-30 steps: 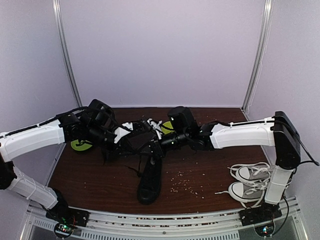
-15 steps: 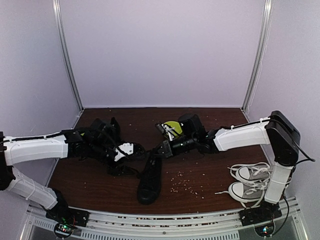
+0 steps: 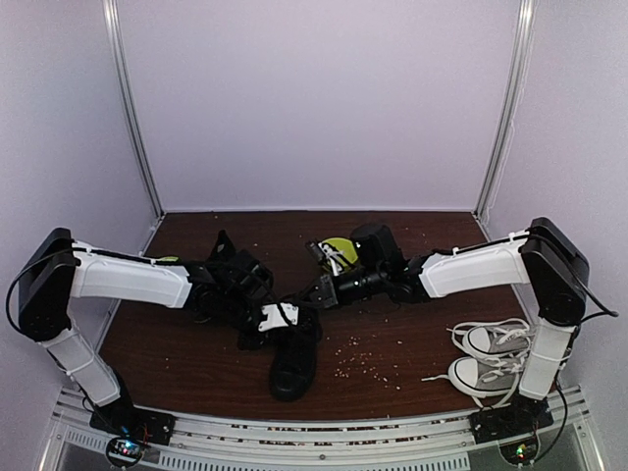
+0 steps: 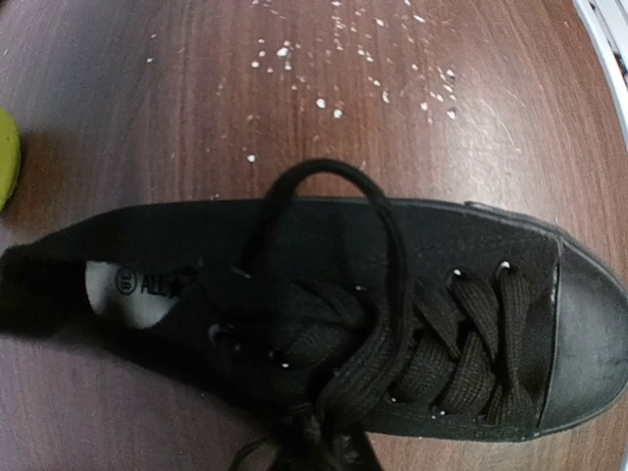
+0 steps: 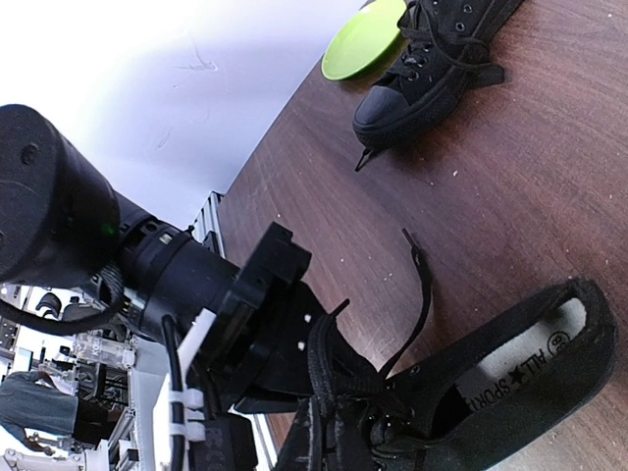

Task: Tie the shoes
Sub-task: Pass from the left arm to the right, then pick up the shoelace from the center of the board.

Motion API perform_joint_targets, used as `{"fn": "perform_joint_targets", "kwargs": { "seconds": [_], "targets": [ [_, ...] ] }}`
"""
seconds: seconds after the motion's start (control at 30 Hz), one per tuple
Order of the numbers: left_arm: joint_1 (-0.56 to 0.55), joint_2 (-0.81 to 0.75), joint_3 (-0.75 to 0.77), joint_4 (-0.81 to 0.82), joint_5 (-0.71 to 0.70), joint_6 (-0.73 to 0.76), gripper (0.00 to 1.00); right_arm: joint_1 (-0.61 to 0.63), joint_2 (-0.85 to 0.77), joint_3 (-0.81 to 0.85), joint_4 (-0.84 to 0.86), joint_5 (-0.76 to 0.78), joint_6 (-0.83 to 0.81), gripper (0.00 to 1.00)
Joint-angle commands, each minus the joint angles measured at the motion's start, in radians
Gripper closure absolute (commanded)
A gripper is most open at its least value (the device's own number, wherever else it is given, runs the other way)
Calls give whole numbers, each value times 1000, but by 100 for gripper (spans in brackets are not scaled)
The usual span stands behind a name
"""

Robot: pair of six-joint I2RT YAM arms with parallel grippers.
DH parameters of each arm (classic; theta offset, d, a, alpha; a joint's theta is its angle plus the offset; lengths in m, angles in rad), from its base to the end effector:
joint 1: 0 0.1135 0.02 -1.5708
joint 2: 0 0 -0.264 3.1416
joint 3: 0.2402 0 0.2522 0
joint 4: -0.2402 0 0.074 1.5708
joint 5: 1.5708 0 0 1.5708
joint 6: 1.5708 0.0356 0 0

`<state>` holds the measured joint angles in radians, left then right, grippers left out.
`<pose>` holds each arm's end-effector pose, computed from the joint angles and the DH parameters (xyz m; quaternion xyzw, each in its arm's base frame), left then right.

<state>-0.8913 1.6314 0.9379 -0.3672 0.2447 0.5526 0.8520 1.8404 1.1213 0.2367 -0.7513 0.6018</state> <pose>0.1917 -0.2510 0.1718 0.6578 0.7005 -0.1586 0.2269 0.2469 0.3191 0.2054 -0.2878 0.7660 0.5546 0.1513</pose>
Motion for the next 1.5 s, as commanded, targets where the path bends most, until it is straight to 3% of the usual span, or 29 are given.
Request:
{"fn": "perform_joint_targets", "kwargs": {
  "seconds": [0.0, 0.23, 0.47, 0.67, 0.83, 0.97, 1.07, 1.23, 1.47],
  "targets": [
    [-6, -25, 26, 17, 8, 2, 100, -5, -1, -26, 8, 13, -5, 100],
    [-6, -186, -31, 54, 52, -6, 100, -9, 4, -1, -83, 40, -49, 100],
    [-5, -248, -35, 69, 68, -15, 100, -2, 47, 64, -152, 44, -77, 100],
    [-6, -260, -29, 95, 44, -44, 100, 48, 106, 137, -340, -36, -239, 100],
    [-5, -274, -41, 120, 52, -62, 100, 67, 130, 150, -381, -128, -304, 99],
    [-5, -266, -44, 128, 37, -76, 100, 77, 130, 180, -451, -160, -388, 89],
    [-5, -262, -44, 130, 24, -85, 100, 67, 101, 187, -562, -88, -460, 83],
    [-5, -258, -56, 144, 14, -97, 100, 10, 21, 115, -608, -23, -475, 62],
    [-3, -246, -52, 149, -6, -134, 100, -1, -35, 112, -680, 14, -537, 55]
  ]
}}
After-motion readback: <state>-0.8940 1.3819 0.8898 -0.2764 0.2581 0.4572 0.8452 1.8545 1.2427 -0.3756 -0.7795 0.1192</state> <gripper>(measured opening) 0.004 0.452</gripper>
